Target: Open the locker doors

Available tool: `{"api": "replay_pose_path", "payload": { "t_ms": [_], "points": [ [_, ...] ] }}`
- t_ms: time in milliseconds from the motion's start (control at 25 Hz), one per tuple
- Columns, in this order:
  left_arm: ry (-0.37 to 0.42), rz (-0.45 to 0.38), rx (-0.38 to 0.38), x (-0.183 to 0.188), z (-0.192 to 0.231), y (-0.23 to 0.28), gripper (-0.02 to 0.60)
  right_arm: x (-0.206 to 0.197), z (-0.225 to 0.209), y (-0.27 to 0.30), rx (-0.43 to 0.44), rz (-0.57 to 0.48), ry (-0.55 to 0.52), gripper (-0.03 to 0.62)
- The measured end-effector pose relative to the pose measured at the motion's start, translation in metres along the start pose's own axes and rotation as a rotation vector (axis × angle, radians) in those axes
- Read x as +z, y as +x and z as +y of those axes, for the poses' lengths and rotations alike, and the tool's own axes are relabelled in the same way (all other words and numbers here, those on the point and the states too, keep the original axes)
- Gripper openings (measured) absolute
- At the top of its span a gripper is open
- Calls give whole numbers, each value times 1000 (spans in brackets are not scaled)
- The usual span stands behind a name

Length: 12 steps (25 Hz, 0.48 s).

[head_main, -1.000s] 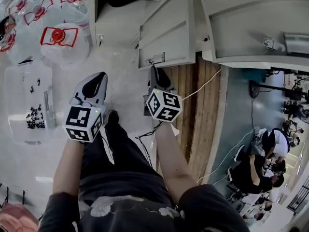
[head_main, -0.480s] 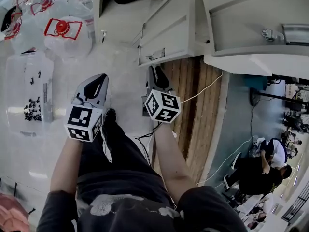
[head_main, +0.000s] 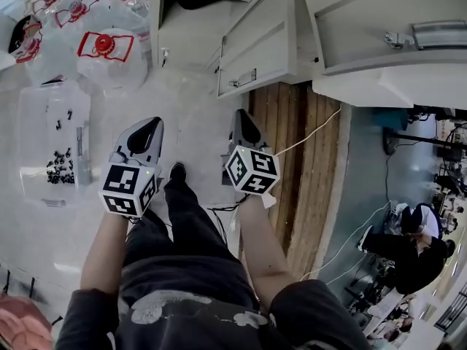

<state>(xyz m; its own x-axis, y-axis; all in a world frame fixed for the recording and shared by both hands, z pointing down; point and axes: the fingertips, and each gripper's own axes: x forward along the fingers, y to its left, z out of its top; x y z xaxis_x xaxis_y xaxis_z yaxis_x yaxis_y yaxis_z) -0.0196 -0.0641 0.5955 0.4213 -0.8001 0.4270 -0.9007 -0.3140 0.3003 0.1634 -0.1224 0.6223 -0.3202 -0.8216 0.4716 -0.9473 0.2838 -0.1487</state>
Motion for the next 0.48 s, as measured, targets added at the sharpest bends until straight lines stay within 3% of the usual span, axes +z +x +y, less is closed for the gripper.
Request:
{"api": "replay_pose_path", "payload": {
  "t_ms": [480],
  "points": [
    [61, -103, -77, 55, -12, -107, 9, 64, 72, -99, -17, -143, -38, 28]
  ]
}}
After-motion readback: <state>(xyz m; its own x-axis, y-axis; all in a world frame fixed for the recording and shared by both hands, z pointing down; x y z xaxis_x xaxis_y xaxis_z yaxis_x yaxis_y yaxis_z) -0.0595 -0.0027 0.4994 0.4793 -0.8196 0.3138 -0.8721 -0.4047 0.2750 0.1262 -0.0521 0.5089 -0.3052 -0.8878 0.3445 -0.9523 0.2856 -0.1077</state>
